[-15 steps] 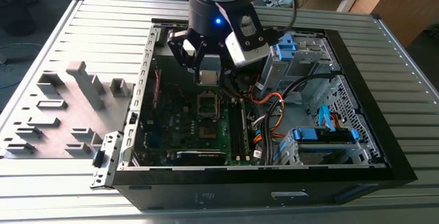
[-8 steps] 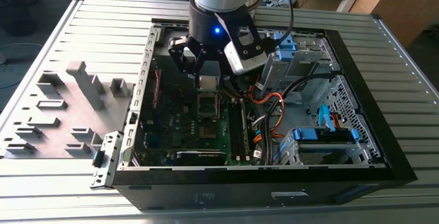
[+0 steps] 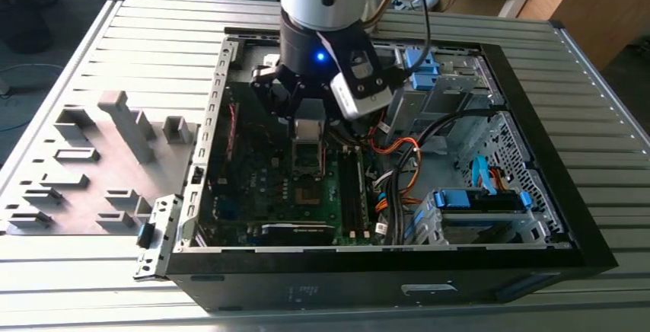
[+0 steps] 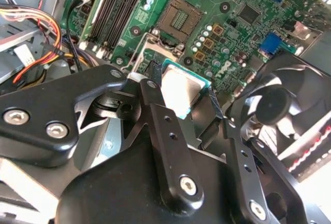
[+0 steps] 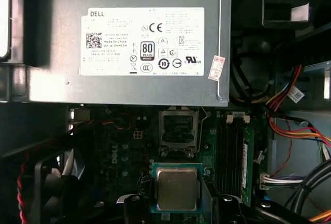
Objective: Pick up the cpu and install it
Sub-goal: 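Pick up the cpu and move it towards the insertion slot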
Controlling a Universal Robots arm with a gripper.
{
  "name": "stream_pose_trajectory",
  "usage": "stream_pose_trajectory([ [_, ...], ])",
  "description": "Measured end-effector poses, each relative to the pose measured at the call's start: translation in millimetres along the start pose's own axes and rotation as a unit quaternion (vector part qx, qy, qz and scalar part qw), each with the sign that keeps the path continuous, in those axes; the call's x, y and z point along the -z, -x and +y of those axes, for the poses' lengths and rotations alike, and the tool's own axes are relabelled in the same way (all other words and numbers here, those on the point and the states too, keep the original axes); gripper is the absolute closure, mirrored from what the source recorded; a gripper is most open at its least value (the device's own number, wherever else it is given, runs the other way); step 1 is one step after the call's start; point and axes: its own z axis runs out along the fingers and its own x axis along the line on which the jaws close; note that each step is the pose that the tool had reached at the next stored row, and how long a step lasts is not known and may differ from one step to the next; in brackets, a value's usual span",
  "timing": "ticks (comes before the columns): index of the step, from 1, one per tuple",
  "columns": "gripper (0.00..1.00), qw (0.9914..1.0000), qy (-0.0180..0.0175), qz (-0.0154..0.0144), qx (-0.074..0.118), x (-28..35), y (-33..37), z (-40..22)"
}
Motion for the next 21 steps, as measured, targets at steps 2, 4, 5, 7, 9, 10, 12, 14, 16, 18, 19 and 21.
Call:
stream_pose_trajectory([
  [2, 0.53, 1.00000, -0.0012, 0.0000, 0.000, -3.5, 0.1, 0.0],
  [4, 0.53, 1.00000, -0.0022, 0.0000, 0.000, -7.3, 0.2, 0.1],
  [5, 0.53, 1.00000, -0.0028, 0.0000, 0.000, -9.1, 0.2, 0.1],
  [7, 0.53, 0.99999, -0.0038, 0.0000, 0.000, -12.7, 0.3, 0.1],
  [9, 0.53, 0.99999, -0.0049, 0.0000, 0.000, -16.2, 0.4, 0.2],
  [10, 0.53, 0.99998, -0.0055, 0.0000, 0.000, -18.2, 0.5, 0.2],
  [12, 0.53, 0.99998, -0.0065, 0.0000, 0.000, -21.7, 0.6, 0.2],
  [14, 0.53, 0.99997, -0.0075, 0.0000, 0.000, -25.3, 0.7, 0.2],
  [16, 0.53, 0.99997, -0.0083, 0.0000, 0.000, -28.5, 0.7, 0.3],
  [18, 0.53, 0.99996, -0.0092, 0.0000, 0.000, -31.2, 0.8, 0.3],
  [19, 0.53, 0.99996, -0.0093, 0.0000, 0.000, -32.1, 0.8, 0.3],
  [21, 0.53, 0.99996, -0.0094, 0.0000, 0.000, -33.0, 0.8, 0.3],
])
